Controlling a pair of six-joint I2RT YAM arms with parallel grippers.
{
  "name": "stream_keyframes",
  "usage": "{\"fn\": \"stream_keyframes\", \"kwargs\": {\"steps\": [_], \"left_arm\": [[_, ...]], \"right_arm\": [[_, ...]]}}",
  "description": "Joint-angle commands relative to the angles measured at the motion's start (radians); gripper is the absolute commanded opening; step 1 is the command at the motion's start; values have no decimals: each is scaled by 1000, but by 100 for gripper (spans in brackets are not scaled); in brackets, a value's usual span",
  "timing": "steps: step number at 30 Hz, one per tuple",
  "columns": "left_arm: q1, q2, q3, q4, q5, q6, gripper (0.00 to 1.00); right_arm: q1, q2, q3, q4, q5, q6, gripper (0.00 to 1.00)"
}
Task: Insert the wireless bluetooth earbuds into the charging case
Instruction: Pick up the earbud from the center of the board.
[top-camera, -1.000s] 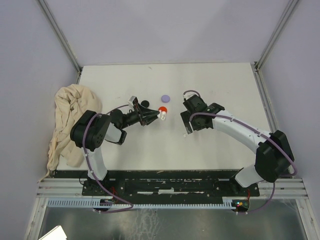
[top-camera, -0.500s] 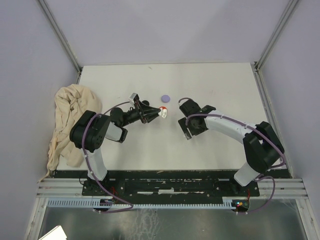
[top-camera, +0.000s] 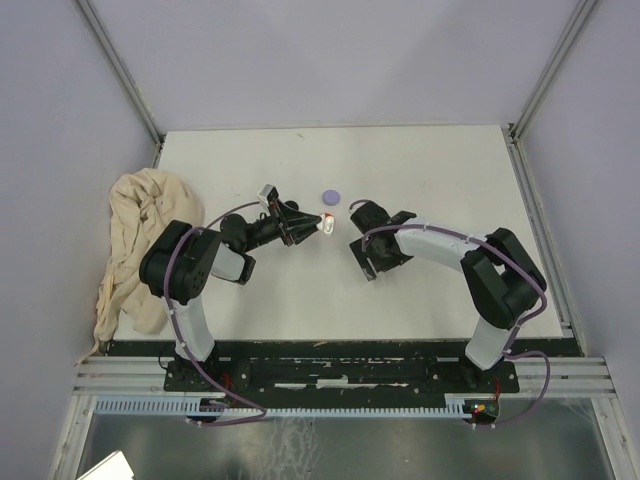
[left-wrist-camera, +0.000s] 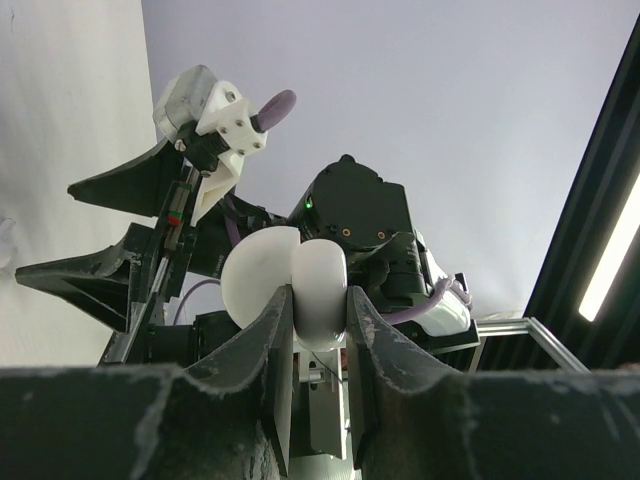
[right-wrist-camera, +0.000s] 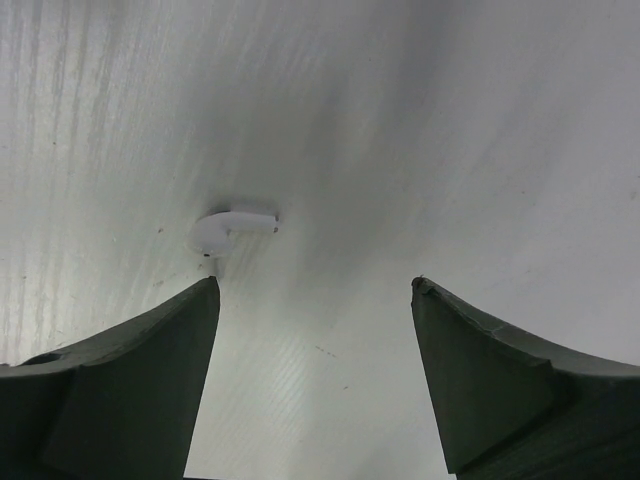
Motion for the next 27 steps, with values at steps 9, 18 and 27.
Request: {"fn": "stream_keyframes", "kwargs": {"steps": [9,18,27], "left_arm": [[-3,-56,-8,145,23,-31,3],[-3,-78,-24,144,18,-32,3],[-2,-97,-29,145,16,-32,3]], "right_arm": [[7,61,72,58,12,-8,85],[5,111,120,76,38,-15,85],[1,137,157,73,12,-17,80]]}}
